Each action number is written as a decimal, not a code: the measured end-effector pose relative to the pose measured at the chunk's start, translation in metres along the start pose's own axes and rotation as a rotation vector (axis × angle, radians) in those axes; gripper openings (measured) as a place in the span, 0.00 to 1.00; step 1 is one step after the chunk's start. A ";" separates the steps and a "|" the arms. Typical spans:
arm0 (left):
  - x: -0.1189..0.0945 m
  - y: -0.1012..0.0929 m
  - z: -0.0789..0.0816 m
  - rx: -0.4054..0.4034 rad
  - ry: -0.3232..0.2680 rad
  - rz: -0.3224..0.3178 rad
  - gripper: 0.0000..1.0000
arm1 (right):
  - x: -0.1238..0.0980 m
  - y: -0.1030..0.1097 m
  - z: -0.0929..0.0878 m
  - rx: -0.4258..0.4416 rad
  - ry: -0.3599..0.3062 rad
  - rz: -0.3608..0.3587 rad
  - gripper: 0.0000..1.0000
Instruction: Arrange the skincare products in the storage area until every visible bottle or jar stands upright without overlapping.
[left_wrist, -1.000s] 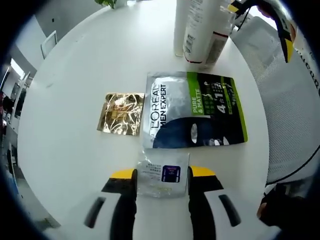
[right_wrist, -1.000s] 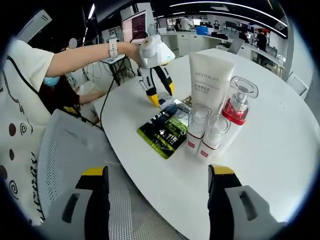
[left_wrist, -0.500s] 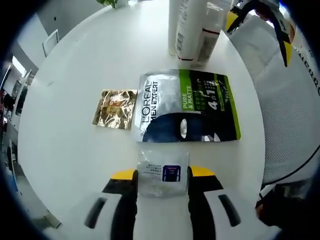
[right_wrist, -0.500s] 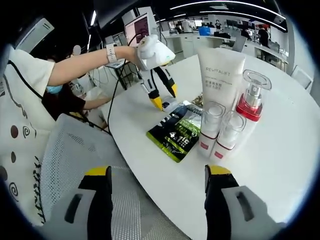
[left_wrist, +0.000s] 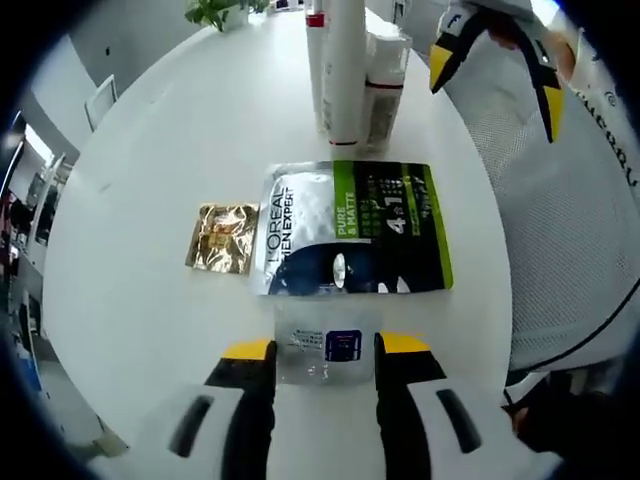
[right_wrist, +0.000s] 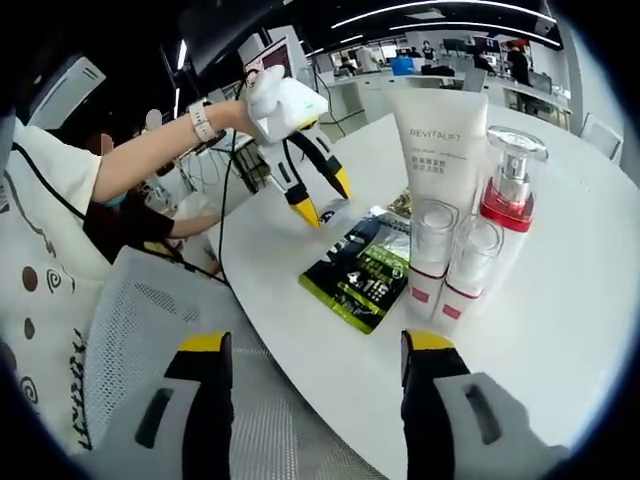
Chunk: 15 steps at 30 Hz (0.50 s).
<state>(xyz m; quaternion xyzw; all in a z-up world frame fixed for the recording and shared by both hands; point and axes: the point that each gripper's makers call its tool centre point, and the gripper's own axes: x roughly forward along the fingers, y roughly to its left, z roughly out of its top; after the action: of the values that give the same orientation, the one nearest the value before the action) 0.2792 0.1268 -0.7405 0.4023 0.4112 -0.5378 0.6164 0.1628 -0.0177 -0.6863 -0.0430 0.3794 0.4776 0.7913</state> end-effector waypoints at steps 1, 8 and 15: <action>-0.001 0.000 0.002 0.003 -0.004 0.001 0.35 | 0.001 0.000 0.001 0.004 -0.009 0.001 0.67; -0.013 -0.011 0.016 0.027 -0.051 -0.001 0.35 | 0.003 0.002 0.009 0.035 -0.059 0.021 0.61; -0.020 -0.024 0.030 0.079 -0.060 0.016 0.35 | 0.008 0.004 0.017 0.044 -0.102 0.037 0.51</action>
<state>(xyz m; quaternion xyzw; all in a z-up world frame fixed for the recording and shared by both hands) 0.2563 0.1031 -0.7128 0.4132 0.3676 -0.5606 0.6163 0.1712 -0.0022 -0.6778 0.0057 0.3496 0.4855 0.8013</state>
